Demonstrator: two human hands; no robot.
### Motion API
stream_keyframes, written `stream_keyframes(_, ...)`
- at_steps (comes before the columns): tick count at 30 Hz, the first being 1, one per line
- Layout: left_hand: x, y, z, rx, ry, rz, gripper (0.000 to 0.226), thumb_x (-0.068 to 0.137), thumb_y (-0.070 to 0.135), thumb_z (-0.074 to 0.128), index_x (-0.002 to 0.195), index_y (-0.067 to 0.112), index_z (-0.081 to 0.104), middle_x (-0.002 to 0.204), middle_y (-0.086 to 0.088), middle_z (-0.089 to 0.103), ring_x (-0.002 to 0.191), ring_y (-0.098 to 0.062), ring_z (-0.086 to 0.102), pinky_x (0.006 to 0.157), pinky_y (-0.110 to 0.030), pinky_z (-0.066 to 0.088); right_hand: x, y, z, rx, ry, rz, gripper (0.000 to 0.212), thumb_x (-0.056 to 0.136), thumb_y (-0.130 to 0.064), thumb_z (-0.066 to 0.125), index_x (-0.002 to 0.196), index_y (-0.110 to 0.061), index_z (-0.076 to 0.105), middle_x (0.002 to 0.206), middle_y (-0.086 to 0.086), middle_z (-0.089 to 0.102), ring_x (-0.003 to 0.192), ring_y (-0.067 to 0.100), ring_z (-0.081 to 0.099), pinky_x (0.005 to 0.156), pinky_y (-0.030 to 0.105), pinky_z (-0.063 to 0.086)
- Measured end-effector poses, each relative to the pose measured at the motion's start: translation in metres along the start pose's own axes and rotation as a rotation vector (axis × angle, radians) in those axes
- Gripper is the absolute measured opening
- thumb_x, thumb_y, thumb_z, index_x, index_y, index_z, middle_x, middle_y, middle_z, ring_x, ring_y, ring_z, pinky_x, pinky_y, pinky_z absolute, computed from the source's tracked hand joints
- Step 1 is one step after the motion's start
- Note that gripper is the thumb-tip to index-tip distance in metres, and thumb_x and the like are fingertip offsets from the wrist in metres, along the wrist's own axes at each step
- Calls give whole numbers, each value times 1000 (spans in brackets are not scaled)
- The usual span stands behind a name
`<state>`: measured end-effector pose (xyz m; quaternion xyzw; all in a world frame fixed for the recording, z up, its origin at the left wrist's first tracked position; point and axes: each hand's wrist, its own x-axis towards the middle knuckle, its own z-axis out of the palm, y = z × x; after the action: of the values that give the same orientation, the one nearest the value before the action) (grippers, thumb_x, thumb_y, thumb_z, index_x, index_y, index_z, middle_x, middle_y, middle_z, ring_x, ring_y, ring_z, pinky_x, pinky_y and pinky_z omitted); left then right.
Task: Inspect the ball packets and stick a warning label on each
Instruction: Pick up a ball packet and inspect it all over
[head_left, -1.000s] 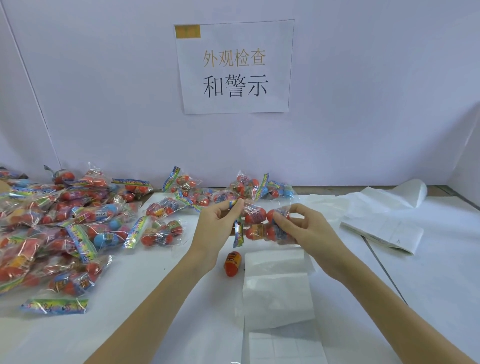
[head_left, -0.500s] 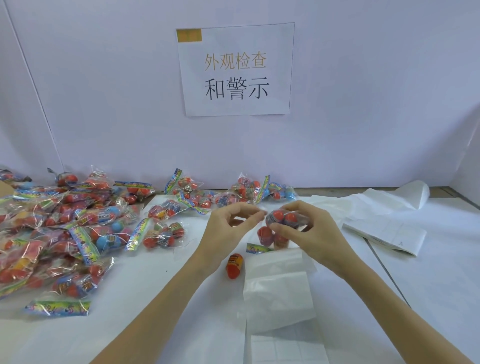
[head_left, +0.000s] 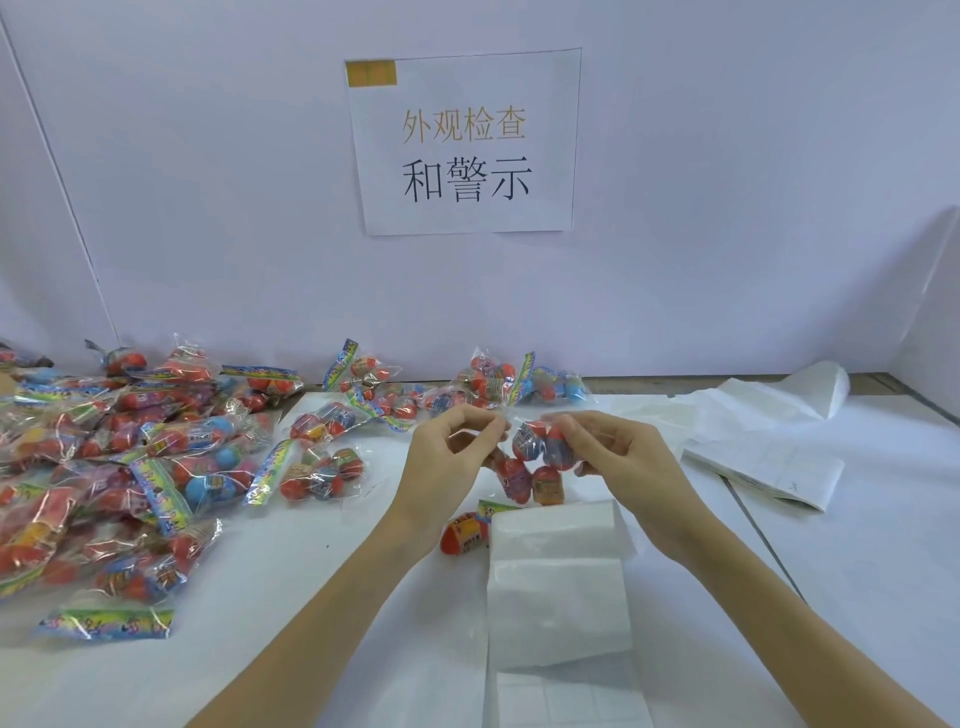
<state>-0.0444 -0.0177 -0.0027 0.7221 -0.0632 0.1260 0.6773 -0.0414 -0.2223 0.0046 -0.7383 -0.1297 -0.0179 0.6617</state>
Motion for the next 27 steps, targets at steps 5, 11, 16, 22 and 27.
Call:
stream_keyframes(5, 3, 3, -4, -43, 5, -24, 9, 99, 16, 70, 104, 11, 76, 88, 3, 75, 77, -16, 73, 74, -29, 61, 3, 2, 1, 22, 28, -4, 20, 99, -33, 66, 107, -22, 81, 96, -2, 81, 87, 8, 72, 81, 26, 58)
stream_keyframes(11, 1, 3, 0, 36, -27, -14, 7, 91, 27, 76, 94, 21, 79, 84, 0, 78, 72, -13, 68, 68, -22, 57, -1, 2, 5, -76, -13, -76, 22, 105, -25, 59, 116, -24, 78, 98, -7, 81, 88, 7, 75, 78, 14, 54)
stream_keyframes(16, 4, 2, -8, -143, 143, -63, 10, 97, 17, 71, 102, 10, 77, 89, -9, 78, 74, -23, 74, 72, -26, 61, 1, 4, 5, -14, -80, 113, 30, 94, -33, 75, 120, -19, 67, 98, 4, 81, 94, 24, 78, 87, 33, 62)
stream_keyframes(22, 5, 3, -8, -64, 5, -147, 16, 103, 25, 65, 112, 15, 72, 104, -5, 77, 97, -23, 72, 84, -35, 60, 2, 7, -2, 27, -1, 75, 11, 95, -25, 76, 103, -20, 81, 87, 5, 79, 73, 11, 69, 73, 21, 59)
stream_keyframes(27, 0, 5, -4, 28, 48, -84, 15, 93, 37, 72, 91, 23, 78, 85, 10, 76, 85, -8, 73, 80, -24, 60, 1, 4, -1, -104, -52, 76, 34, 94, -53, 66, 102, -23, 78, 91, -1, 80, 83, 11, 75, 74, 22, 59)
